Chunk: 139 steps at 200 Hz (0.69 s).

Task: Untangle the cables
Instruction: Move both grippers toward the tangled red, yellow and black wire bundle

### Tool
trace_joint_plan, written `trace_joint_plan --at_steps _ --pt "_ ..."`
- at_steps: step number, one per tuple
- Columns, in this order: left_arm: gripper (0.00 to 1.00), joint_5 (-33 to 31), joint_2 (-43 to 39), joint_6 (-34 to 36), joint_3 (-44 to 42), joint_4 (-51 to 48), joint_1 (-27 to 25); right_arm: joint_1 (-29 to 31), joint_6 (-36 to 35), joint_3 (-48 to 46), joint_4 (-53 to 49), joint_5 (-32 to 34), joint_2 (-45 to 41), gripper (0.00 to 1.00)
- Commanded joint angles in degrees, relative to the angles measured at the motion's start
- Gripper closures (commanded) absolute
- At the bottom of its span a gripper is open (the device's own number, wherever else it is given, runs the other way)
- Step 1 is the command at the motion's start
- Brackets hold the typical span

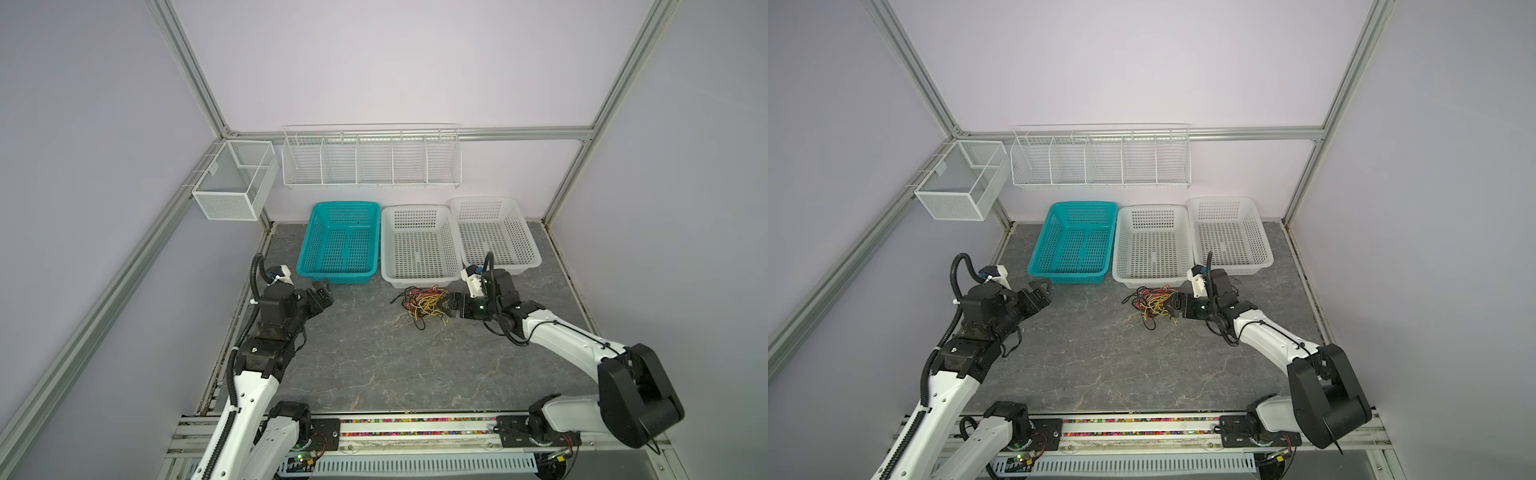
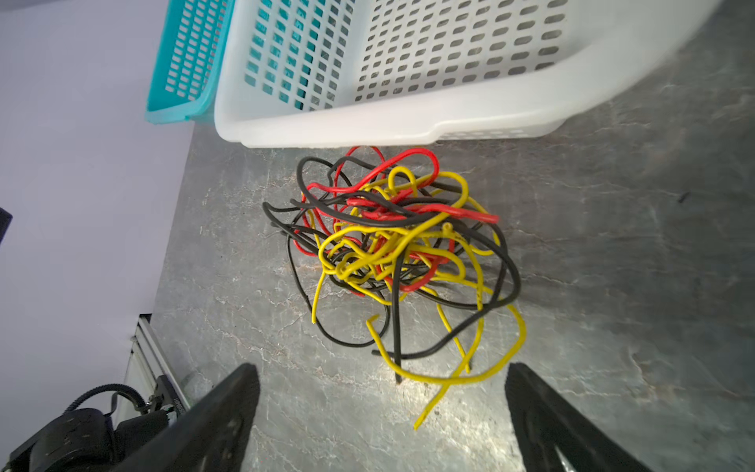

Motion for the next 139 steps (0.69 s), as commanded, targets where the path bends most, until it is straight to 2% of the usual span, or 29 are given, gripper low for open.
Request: trace_joint_plan --at_steps 1,30,54,65,85,139 --pt "0.02 9.2 -0.5 -1.1 0.2 0.7 -0.2 0.7 -2.7 2.5 2.7 4.6 1.7 0.03" --pt "0.02 15.9 -0.6 -4.5 -5.3 9.1 -0.2 1.1 -2.9 5.1 3.5 6.5 6.9 0.03" --pt "0.01 19.3 6.9 -1.8 -1.5 5.9 -0.8 2.8 -2.3 9.0 3.7 7.6 12.0 0.01" --pt "0.01 17.9 9.3 0.5 0.7 2.7 -2.0 4.1 -2.5 11.1 3.2 7.8 14.2 0.00" --pt "0.01 15.9 9.3 2.4 2.0 -0.2 -3.4 6.2 -3.2 12.7 2.7 9.8 16.6 0.04" --pt "0.01 11.0 3.7 -2.1 -8.3 4.7 -8.1 8.2 -3.5 14.2 4.0 9.5 22.6 0.21"
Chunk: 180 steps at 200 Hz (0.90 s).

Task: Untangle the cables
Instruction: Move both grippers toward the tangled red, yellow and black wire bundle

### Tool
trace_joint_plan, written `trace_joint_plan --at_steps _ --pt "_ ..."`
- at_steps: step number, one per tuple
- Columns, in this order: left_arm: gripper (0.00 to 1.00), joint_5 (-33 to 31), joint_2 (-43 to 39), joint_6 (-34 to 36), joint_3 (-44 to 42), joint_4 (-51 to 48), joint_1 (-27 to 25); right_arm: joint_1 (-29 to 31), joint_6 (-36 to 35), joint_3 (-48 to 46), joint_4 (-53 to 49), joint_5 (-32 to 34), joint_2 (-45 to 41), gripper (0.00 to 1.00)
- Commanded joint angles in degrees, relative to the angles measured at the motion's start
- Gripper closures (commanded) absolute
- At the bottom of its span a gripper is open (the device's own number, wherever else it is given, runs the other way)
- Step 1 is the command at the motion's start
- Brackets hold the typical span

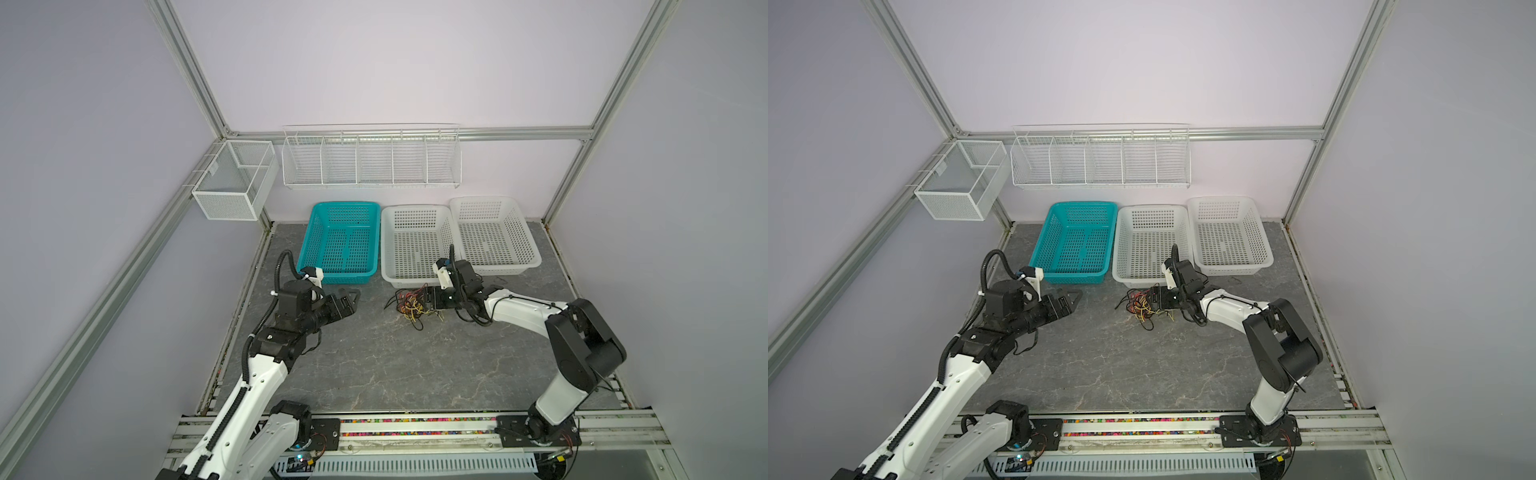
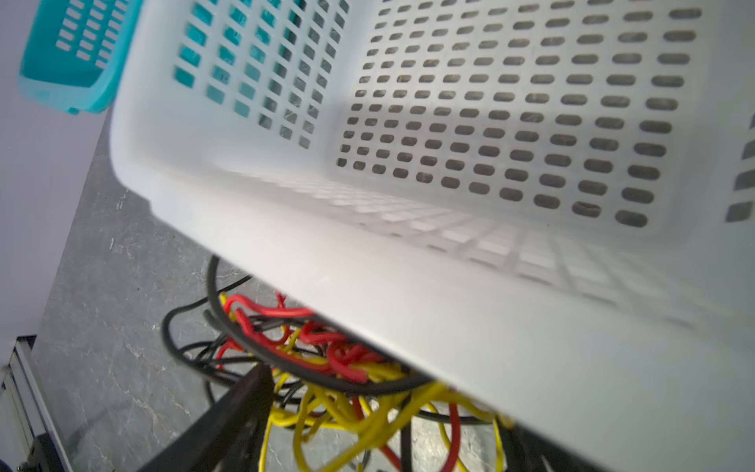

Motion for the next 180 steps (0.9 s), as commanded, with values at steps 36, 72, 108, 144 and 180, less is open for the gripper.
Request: trace_joint_plan --at_steps 36,72,108,144,180 --pt "0.01 -9.6 -2.8 -5.3 -7.3 2.3 -10.5 3.1 -1.4 -0.6 1.9 0.0 3.1 0.47" --pt "0.01 -12.3 -1.7 -10.0 -9.5 7.5 -15.4 5.4 -3.4 -2.1 1.4 -2.4 1.7 0.70" --pt "0.01 -13.9 2.0 -11.9 -9.7 11.3 -20.6 8.2 -7.4 -4.3 -1.6 -2.3 -3.8 0.79" --pt "0.01 -14.8 5.0 -13.7 -10.3 14.1 -25.0 8.6 -7.8 -10.0 1.2 -7.5 -12.2 0.86" --pt "0.08 -12.1 3.8 -15.5 -15.8 22.3 -25.7 9.4 -8.0 -13.5 5.2 -12.1 -15.8 0.89"
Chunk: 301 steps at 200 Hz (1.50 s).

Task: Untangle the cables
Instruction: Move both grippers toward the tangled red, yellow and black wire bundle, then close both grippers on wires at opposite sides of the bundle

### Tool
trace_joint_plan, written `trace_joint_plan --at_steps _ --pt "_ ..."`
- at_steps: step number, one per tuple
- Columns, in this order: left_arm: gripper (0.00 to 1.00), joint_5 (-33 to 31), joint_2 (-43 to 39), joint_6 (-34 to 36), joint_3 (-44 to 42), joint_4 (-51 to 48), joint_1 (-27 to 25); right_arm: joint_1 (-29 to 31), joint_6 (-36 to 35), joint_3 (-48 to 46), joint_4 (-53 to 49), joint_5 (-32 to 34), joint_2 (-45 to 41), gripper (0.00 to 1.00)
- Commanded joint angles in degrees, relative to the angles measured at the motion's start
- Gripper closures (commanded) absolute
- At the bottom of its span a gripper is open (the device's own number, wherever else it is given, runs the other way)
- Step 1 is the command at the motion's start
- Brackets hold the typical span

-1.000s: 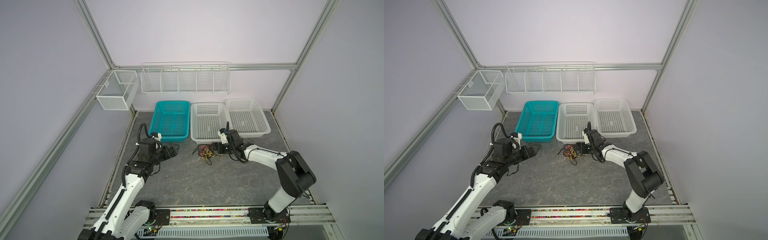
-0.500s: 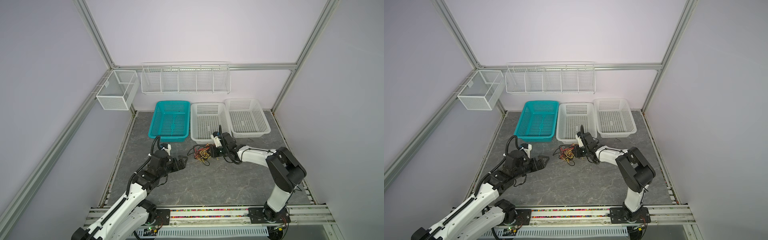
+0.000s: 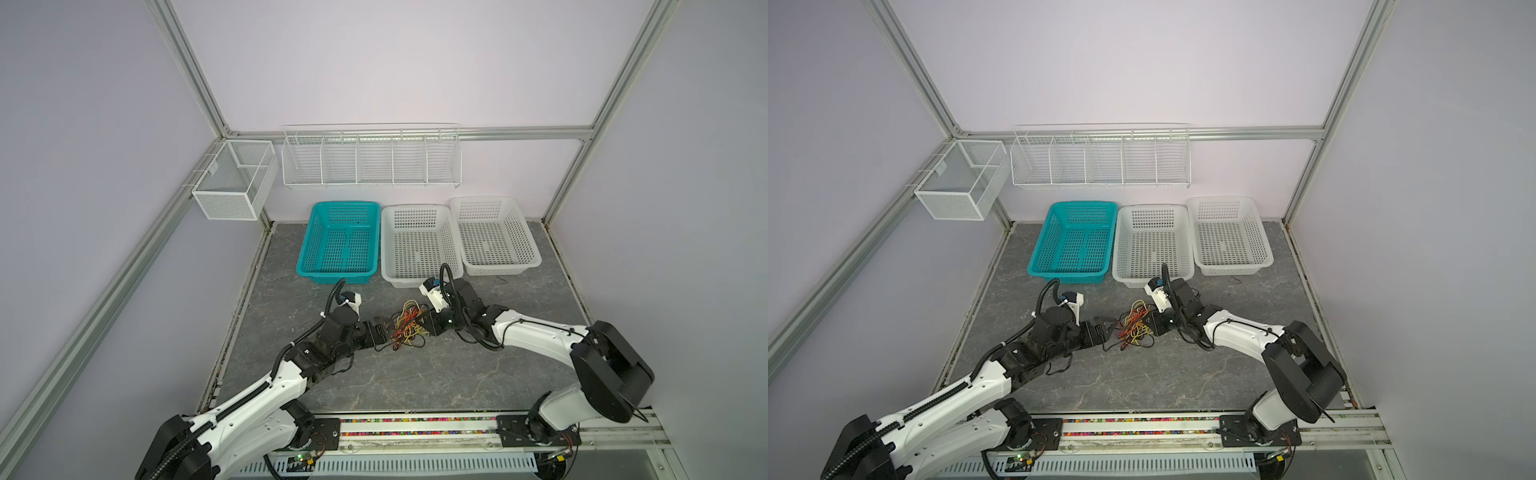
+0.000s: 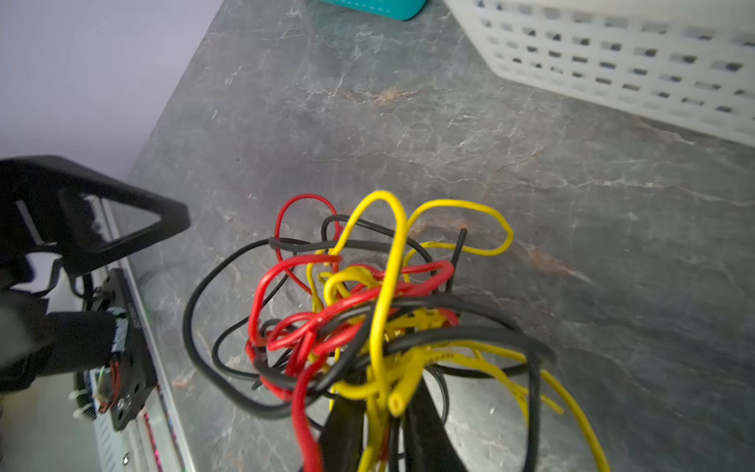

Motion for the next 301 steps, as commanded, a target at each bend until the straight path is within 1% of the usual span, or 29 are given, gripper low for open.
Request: trace_joint_plan --at_steps 1,16,45,63,87,112,141,167,183,197,212,242,263,282,296,301 --pt "0.08 1.0 -1.0 -2.5 -3.8 7.1 -0.3 0.9 -1.4 -1.8 3.5 -4.8 -2.0 0.89" --pt "0.09 3.4 -1.5 -3.3 -6.4 11.9 -0.3 1.4 -1.5 -2.4 5.0 -5.9 -2.1 0.91" --pt "0.11 9.5 -1.4 -3.8 -9.7 19.3 -0.5 2.3 -1.5 -3.7 6.7 -5.0 -2.9 0.93" --pt "0.11 13.4 -1.6 -3.4 -10.5 22.0 -0.8 2.6 -1.6 -3.7 7.0 -5.4 -3.5 0.93" --pt "0.11 16.7 -1.8 -1.6 -10.0 22.1 -1.8 3.1 -1.7 -3.4 6.7 -5.6 -3.6 0.93" --pt "0.11 15.2 -0.3 0.2 -8.9 18.6 -3.3 4.5 -3.0 -3.2 6.0 -5.6 -4.8 0.93" --pt "0.13 13.3 1.8 0.4 -8.4 18.3 -3.7 7.4 -6.2 -2.5 3.2 -2.4 -6.1 0.93" --pt "0.17 11.2 2.8 2.0 -6.5 14.7 -3.7 8.8 -7.4 -2.4 2.4 -0.9 -6.8 0.93" --pt "0.25 10.4 3.8 2.5 -5.7 14.0 -3.7 9.0 -7.6 -2.4 2.1 -0.2 -7.0 0.93" --pt "0.36 11.1 5.1 2.4 -5.7 15.6 -3.7 9.1 -7.5 -2.4 2.1 -0.6 -7.2 0.93" --pt "0.44 12.0 7.2 2.0 -5.4 17.3 -3.7 9.3 -7.5 -2.5 2.1 -0.5 -7.5 0.93" --pt "0.55 12.0 9.0 2.8 -4.2 16.9 -3.7 9.3 -7.6 -2.9 2.0 0.4 -8.6 0.92" --pt "0.65 10.4 8.3 3.3 -4.1 15.7 -3.7 9.3 -7.3 -3.0 2.1 -0.3 -9.1 0.91" --pt "0.80 9.2 7.4 3.5 -4.2 15.4 -3.7 9.3 -7.2 -3.1 1.8 -0.1 -9.7 0.87" --pt "0.99 8.2 6.7 3.6 -4.2 14.8 -3.7 9.2 -7.0 -3.2 1.6 0.7 -10.6 0.80" --pt "1.00 7.5 6.4 3.6 -4.0 14.3 -3.7 9.2 -6.9 -3.3 1.5 0.9 -11.1 0.78"
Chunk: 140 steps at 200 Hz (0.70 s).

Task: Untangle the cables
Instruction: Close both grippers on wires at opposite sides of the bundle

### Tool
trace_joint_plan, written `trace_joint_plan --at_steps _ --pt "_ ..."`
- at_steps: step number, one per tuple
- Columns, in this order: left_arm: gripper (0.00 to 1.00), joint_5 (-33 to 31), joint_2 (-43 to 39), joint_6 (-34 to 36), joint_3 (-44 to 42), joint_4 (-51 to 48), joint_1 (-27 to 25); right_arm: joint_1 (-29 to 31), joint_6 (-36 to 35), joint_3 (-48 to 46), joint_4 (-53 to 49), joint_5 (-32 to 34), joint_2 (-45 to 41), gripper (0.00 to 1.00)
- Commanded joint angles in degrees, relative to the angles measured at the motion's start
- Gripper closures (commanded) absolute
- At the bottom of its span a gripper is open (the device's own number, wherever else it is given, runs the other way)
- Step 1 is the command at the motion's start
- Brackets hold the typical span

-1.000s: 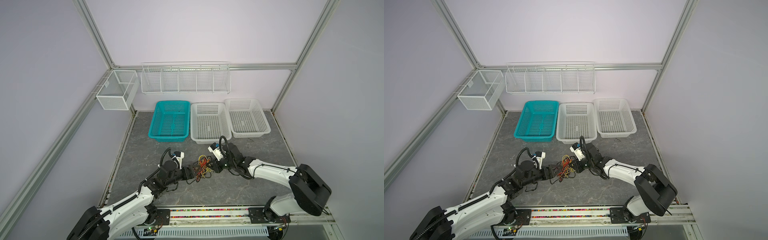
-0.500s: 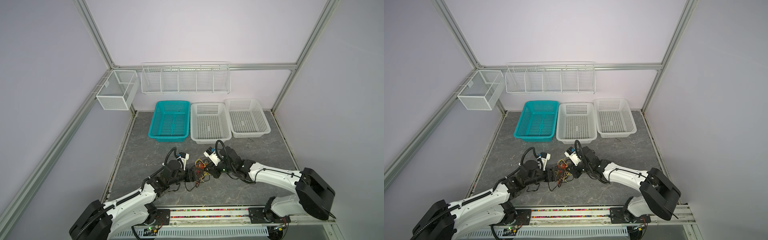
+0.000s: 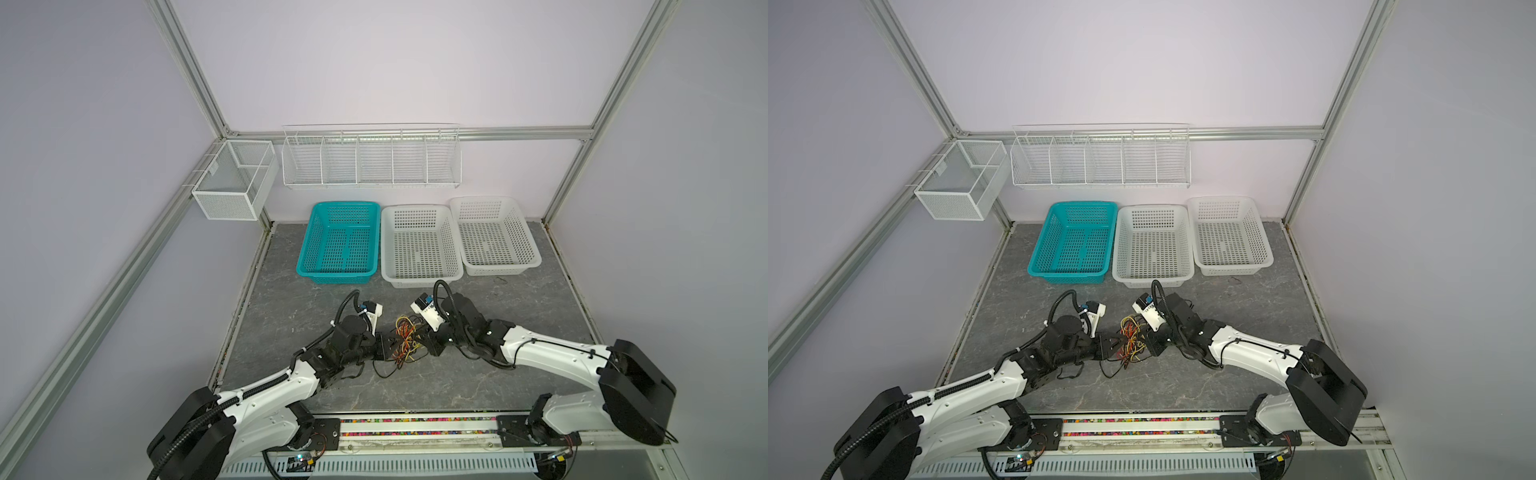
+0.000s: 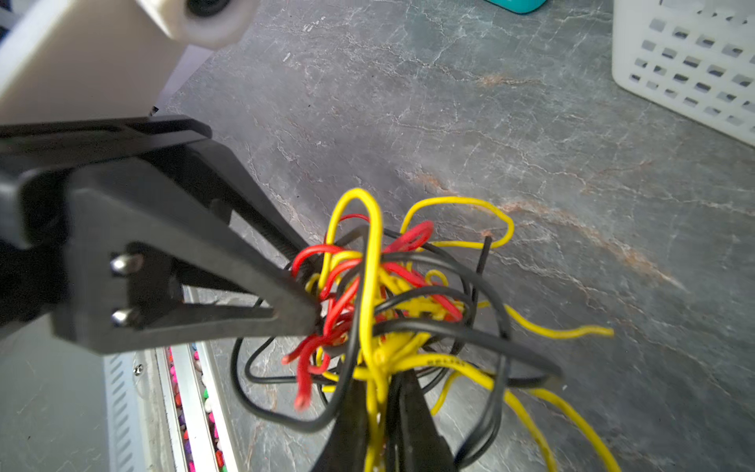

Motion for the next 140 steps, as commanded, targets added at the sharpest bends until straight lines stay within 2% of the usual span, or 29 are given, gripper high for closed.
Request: trace_joint_plan --at_steps 1,34,63,109,140 --pt "1.00 -4.6 -1.1 0.6 1.2 -1.9 0.3 0.7 -0.5 0.0 2.5 -2.8 -3.5 0.77" --pt "1.00 -7.2 -4.6 -0.5 0.7 -3.0 0.3 0.0 0.4 -1.2 1.9 -0.9 -7.2 0.50" --pt "1.00 -8.9 -7.5 -2.7 -0.4 -2.5 0.3 -1.8 1.9 -3.0 2.6 -0.8 -11.3 0.40" --pt "1.00 -9.9 -10.2 -4.9 -0.6 -2.2 0.3 -3.1 5.4 -3.3 6.3 -9.3 -9.0 0.42" --pt "1.00 -10.6 -10.7 -5.6 -0.8 -1.4 0.2 -3.1 7.8 -2.7 9.3 -13.2 -5.2 0.55"
